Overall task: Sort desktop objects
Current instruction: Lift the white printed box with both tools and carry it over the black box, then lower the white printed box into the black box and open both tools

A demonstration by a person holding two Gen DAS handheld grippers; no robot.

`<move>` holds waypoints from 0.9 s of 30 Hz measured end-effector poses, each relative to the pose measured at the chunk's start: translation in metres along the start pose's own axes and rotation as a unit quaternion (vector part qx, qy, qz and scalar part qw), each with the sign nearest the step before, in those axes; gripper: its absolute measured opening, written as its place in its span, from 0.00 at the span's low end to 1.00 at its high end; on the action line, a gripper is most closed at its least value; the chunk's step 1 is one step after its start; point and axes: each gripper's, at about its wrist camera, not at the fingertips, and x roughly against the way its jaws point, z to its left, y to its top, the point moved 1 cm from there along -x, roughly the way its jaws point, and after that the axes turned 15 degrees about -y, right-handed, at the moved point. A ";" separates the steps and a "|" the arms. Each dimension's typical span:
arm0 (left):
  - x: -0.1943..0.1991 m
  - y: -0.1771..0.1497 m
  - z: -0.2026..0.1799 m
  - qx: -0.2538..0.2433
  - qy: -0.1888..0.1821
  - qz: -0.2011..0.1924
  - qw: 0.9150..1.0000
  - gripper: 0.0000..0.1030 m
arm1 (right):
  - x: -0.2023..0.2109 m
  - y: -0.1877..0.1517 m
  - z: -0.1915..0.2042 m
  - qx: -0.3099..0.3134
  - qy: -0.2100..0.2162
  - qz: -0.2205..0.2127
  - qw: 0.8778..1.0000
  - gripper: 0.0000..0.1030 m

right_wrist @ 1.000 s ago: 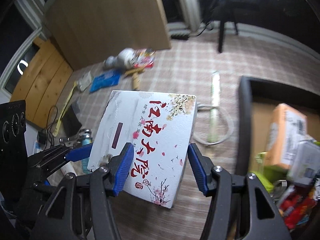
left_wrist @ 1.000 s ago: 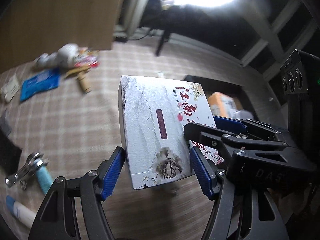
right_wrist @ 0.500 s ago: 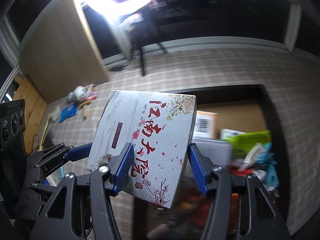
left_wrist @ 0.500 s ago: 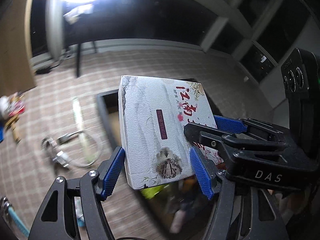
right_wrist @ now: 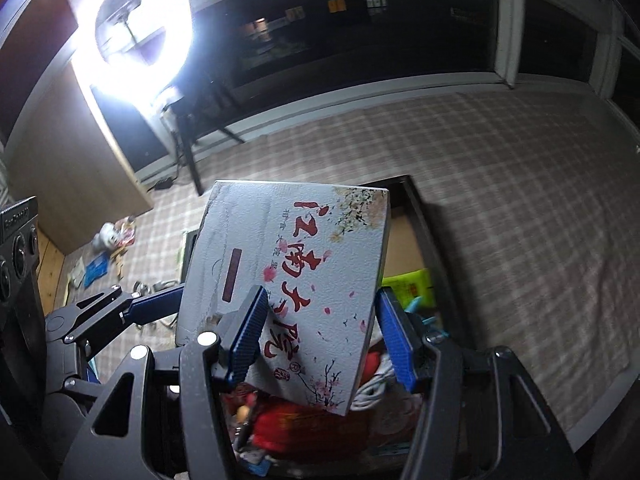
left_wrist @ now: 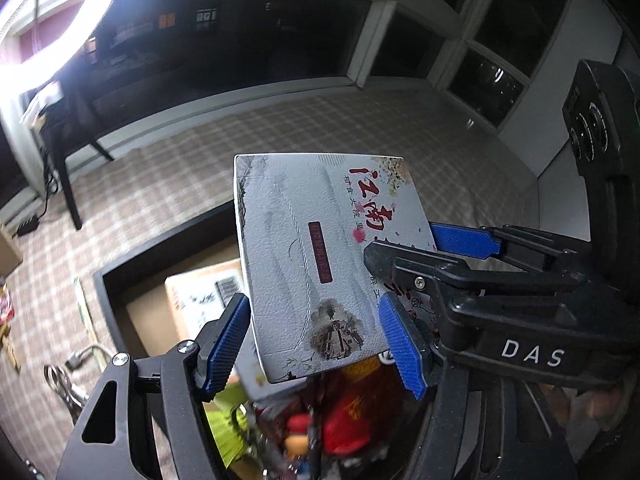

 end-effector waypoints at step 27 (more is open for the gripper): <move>0.050 0.003 0.000 -0.040 0.061 -0.056 0.996 0.64 | 0.008 0.017 0.024 0.007 0.034 -0.030 0.999 0.54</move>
